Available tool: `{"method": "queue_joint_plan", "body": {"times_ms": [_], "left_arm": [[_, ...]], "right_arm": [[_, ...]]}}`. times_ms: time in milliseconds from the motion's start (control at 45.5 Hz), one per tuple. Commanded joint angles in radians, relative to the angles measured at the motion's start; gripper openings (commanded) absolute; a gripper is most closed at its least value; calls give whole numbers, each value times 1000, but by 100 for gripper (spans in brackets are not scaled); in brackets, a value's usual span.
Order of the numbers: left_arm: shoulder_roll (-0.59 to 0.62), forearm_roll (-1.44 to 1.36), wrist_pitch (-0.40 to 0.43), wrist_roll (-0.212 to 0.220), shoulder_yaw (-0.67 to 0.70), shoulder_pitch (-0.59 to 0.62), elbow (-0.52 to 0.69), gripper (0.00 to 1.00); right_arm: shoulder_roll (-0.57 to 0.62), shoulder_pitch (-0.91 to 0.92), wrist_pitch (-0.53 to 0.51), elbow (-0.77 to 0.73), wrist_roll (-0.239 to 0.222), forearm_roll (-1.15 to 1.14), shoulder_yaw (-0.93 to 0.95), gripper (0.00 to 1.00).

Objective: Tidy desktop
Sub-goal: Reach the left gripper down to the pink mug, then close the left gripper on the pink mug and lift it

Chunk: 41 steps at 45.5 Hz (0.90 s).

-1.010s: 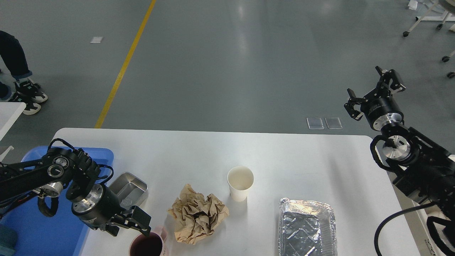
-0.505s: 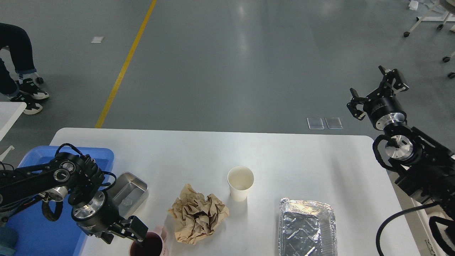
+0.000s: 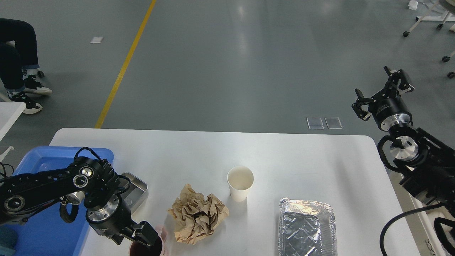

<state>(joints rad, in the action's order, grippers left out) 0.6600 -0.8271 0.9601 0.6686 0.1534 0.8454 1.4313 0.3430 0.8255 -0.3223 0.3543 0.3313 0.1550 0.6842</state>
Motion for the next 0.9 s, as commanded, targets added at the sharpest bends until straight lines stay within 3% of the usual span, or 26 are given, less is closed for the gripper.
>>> {"method": "queue_joint_plan", "body": {"times_ms": [0,88,176,220,329,483,878], "left_arm": [[-20,-1,0,38,2,3,0,83],[-23,-3,0,75,2,3,0,45],[-23,-1,0,134,5,3,0,28],[-23,-1,0,140,3,0,0,18],[-26,-9,0,141,2,-3,-3,15],[-28,-43,0,148,3,-9,-8,0],[-68,-144,0,146,60,-26,-15,0]], "right_arm": [[8,-2,-1,0,0,0,0,100],[11,-2,-1,0,0,0,0,100],[11,-3,-1,0,0,0,0,100],[11,-3,-1,0,0,0,0,100],[11,-5,-1,0,0,0,0,100],[11,-8,-1,0,0,0,0,100],[11,-11,-3,0,0,0,0,100]]}}
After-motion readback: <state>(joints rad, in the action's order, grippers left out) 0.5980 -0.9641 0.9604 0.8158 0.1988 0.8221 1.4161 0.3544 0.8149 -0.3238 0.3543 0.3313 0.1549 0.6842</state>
